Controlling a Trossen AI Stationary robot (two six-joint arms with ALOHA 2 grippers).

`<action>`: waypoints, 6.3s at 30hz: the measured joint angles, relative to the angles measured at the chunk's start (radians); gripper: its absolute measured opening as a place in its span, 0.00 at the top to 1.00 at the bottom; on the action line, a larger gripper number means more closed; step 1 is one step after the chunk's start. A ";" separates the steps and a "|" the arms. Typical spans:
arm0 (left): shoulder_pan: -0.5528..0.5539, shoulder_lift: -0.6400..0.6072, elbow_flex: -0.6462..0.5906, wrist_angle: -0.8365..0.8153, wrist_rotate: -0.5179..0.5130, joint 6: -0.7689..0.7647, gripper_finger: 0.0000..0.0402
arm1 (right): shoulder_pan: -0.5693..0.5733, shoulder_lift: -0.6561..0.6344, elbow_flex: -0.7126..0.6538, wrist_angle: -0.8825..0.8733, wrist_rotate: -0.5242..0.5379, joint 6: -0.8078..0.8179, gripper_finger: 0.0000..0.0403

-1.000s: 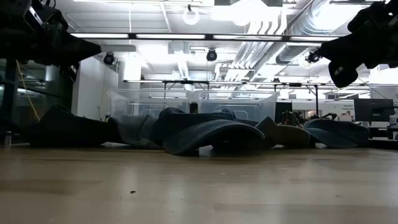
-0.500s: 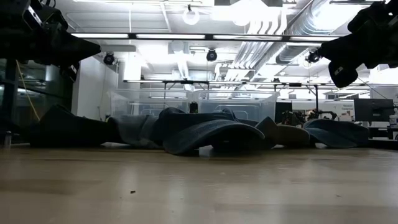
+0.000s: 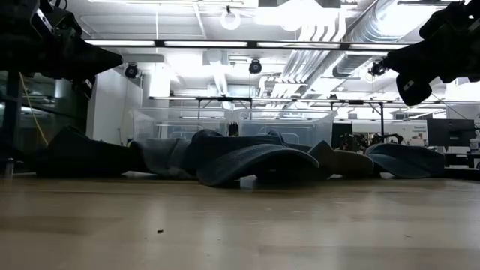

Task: Pick and place caps into container
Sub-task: Put the middle blue cap into the left transparent container

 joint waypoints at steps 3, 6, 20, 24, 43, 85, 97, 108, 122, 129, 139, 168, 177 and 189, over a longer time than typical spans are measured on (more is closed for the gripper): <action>0.000 0.000 0.000 0.000 0.000 0.000 1.00 | 0.000 0.000 0.000 0.004 0.011 0.000 0.87; 0.000 0.000 0.000 0.000 0.000 0.000 1.00 | 0.000 0.000 0.000 0.005 0.012 0.020 0.87; 0.000 0.000 0.000 0.000 -0.003 0.000 1.00 | 0.000 0.001 -0.003 0.044 0.031 0.000 0.89; 0.000 0.000 0.000 0.000 -0.003 0.000 1.00 | 0.000 0.002 0.020 0.042 0.031 -0.072 0.89; 0.000 0.000 0.000 0.000 0.000 0.000 1.00 | 0.000 0.369 0.463 -0.347 0.022 -0.313 0.76; 0.000 0.000 0.000 0.000 -0.002 0.000 1.00 | -0.451 1.229 0.538 0.173 -0.349 0.320 0.21; 0.000 0.000 0.000 0.000 -0.002 0.000 1.00 | -0.541 1.410 0.539 0.337 -0.478 0.311 0.21; 0.000 0.000 0.000 0.000 -0.002 0.000 1.00 | -0.536 1.567 0.609 0.427 -0.511 0.268 0.21; 0.000 0.000 0.000 0.000 0.000 0.000 1.00 | -0.496 1.688 0.924 -0.065 -0.448 0.086 0.21; 0.000 0.000 0.000 0.000 0.000 0.000 1.00 | -0.523 1.686 1.044 -0.288 -0.510 0.021 0.21; 0.000 0.000 0.000 0.000 0.001 0.000 1.00 | -0.595 1.685 1.068 -0.372 -0.602 0.022 0.21; 0.000 0.000 0.000 0.000 0.002 0.000 1.00 | -0.494 1.688 1.068 -0.407 -0.347 0.115 0.21; 0.000 0.000 0.000 0.000 0.002 0.000 1.00 | -0.495 1.688 1.065 -0.400 -0.374 0.183 0.21; 0.000 0.000 0.000 0.000 0.002 0.000 1.00 | -0.494 1.690 0.967 -0.231 -0.495 0.277 0.21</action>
